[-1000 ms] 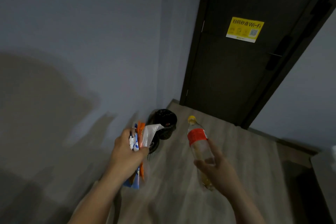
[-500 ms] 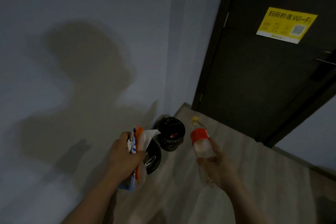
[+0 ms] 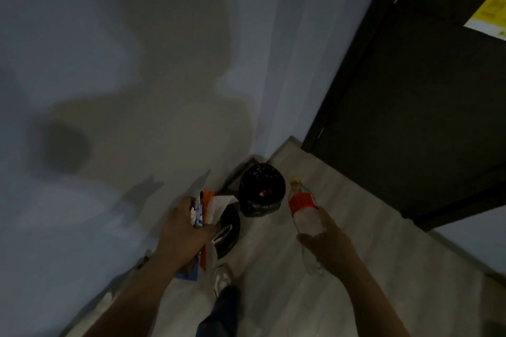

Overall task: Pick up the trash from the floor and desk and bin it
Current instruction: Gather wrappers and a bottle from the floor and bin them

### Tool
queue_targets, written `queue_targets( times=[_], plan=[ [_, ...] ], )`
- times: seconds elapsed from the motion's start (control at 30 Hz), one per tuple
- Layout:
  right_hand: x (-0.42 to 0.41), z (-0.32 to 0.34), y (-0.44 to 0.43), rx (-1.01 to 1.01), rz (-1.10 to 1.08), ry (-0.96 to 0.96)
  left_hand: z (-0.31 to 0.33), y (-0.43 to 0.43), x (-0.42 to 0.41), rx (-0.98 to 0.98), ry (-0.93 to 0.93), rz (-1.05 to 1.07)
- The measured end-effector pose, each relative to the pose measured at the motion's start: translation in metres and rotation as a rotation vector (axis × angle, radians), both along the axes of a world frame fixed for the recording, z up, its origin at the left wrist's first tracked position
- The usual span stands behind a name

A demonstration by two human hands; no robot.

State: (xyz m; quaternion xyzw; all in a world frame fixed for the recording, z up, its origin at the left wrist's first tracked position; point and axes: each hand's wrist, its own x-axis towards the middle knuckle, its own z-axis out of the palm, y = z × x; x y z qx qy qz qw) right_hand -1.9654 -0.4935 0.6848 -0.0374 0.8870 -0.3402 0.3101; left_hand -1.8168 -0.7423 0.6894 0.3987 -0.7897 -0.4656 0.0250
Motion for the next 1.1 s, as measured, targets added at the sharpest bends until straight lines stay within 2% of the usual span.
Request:
queue_targets(
  times=[0.17, 0.3, 0.47, 0.6, 0.83, 1.1],
  plan=[
    [-0.058, -0.03, -0.041, 0.11, 0.017, -0.024, -0.039, -0.044, -0.051, 0.084, -0.059, 0.006],
    [-0.099, -0.055, -0.075, 0.175, 0.037, -0.068, -0.071, -0.07, -0.086, 0.065, -0.018, -0.012],
    [-0.139, -0.094, -0.1, 0.261, 0.093, -0.124, -0.121, -0.097, -0.12, 0.068, -0.356, -0.06],
    [-0.167, -0.129, -0.117, 0.303, 0.116, -0.204, -0.164, -0.113, -0.138, 0.073, -0.538, -0.116],
    [-0.218, -0.217, -0.143, 0.377, 0.203, -0.269, -0.258, -0.122, -0.156, 0.074, -0.616, -0.061],
    [-0.267, -0.321, -0.157, 0.429, 0.302, -0.249, -0.369, -0.123, -0.179, 0.056, -0.735, -0.117]
  ],
)
